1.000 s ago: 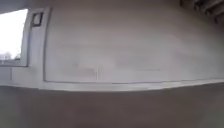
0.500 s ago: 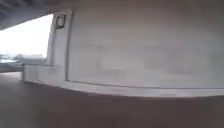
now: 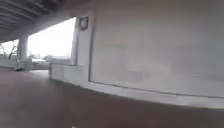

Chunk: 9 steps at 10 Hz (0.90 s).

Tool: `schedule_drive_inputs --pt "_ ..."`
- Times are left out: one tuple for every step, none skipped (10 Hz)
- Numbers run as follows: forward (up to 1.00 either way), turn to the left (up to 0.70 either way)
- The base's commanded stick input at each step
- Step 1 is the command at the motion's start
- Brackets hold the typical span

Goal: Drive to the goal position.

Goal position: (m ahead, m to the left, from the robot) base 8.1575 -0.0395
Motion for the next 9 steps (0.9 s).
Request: schedule_drive_inputs --pt "0.3 0.75" --pt "0.3 0.75" --pt "0.3 0.75" --pt "0.3 0.75" --pt "0.3 0.75" --pt "0.3 0.75" --pt "0.3 0.75" --pt "0.3 0.75" --pt "0.3 0.75"
